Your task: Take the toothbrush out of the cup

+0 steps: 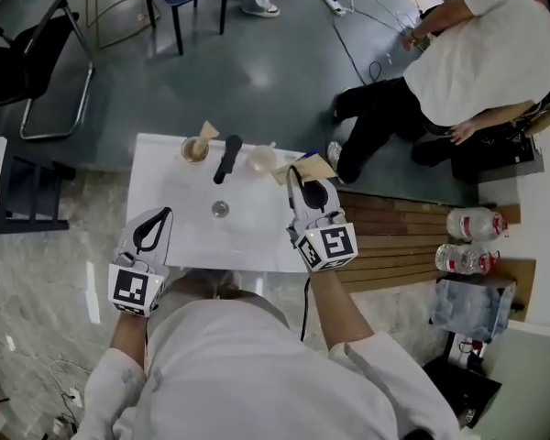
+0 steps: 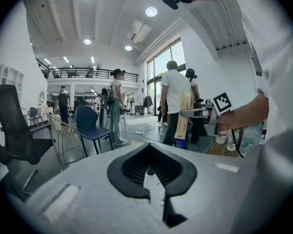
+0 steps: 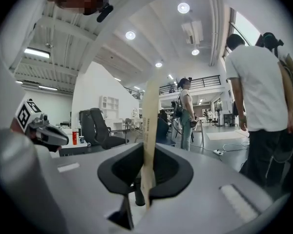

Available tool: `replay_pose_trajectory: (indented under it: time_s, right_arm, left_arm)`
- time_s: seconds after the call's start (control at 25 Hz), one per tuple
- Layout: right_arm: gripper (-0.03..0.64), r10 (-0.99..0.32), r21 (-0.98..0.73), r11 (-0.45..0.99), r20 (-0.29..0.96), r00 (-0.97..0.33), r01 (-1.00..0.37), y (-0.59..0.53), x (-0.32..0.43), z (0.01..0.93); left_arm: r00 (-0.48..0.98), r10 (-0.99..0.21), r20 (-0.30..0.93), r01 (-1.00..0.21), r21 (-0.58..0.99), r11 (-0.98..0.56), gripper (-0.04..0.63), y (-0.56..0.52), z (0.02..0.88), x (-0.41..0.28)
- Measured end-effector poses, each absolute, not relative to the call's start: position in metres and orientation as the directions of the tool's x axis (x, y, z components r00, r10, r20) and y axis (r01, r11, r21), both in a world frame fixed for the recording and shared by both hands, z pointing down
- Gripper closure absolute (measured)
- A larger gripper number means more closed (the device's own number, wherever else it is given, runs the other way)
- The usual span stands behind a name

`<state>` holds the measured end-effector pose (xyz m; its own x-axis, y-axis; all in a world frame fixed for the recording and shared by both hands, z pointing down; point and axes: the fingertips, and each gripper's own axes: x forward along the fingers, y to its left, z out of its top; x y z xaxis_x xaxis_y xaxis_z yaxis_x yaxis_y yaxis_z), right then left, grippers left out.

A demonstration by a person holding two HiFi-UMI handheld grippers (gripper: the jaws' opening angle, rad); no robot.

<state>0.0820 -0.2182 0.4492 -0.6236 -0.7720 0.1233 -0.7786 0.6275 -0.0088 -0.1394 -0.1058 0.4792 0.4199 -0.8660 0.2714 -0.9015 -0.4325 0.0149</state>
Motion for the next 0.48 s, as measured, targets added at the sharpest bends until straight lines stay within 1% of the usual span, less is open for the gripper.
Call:
replay_pose_trajectory:
  time_s: [0.48]
  right_arm:
    - [0.572,-0.772,0.000,0.633,0.085,-0.631,-0.774,-0.170,0.090,0.406]
  left_arm:
    - [0.418,-0.858,0.297,-0.903,0.034,-0.428,0.589,-0.116,0.505,-0.142]
